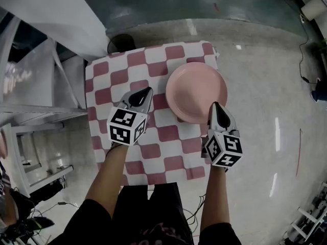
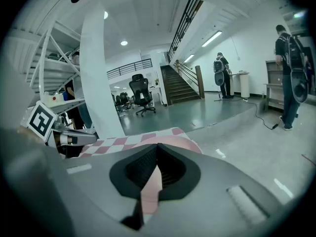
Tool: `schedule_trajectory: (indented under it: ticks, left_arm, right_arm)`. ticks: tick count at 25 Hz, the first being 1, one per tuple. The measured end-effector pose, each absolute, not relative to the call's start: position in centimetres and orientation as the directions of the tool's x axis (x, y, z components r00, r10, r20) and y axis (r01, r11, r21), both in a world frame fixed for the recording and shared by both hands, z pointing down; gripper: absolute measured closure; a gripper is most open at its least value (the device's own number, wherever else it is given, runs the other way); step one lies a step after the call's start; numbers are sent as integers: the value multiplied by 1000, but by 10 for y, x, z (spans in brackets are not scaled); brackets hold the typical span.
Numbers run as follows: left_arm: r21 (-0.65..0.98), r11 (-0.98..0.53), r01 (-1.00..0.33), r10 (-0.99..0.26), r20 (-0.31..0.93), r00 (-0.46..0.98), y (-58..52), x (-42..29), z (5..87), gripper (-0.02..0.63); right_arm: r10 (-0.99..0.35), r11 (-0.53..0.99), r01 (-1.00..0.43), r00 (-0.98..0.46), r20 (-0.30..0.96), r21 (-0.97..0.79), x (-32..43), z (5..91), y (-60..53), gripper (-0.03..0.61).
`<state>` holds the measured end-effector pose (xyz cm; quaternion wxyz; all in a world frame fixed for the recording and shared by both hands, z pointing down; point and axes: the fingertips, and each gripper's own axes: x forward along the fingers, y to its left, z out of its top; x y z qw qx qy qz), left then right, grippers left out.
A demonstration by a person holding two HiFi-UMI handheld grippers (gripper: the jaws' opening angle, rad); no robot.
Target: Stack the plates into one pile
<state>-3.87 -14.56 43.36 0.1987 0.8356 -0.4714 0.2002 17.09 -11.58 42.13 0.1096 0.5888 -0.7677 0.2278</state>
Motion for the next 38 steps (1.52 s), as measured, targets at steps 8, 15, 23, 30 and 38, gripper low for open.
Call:
schedule_trajectory:
  ticks: [8, 15, 23, 30, 38]
  left_arm:
    - [115, -469, -876, -746, 479, 462, -130, -47, 400, 617]
    - [98, -451, -887, -781, 437, 445, -118, -54, 372, 617]
    - [80, -426, -901, -818, 391, 422, -99, -64, 340, 617]
    - [76, -395, -915, -850, 347, 396, -86, -73, 307, 615]
    - [53, -380, -923, -876, 299, 378, -75, -80, 271, 615]
  right_arm:
    - [-872, 241, -944, -313, 377, -226, 161, 388, -104, 574]
    - [-885, 267, -939, -329, 331, -219, 157, 362, -91, 574]
    - [-896, 286, -934, -339, 285, -214, 154, 333, -77, 574]
    - [-899, 317, -926, -362, 246, -205, 145, 301, -68, 574]
    - [-905, 340, -921, -375, 202, -190, 142, 270, -58, 574]
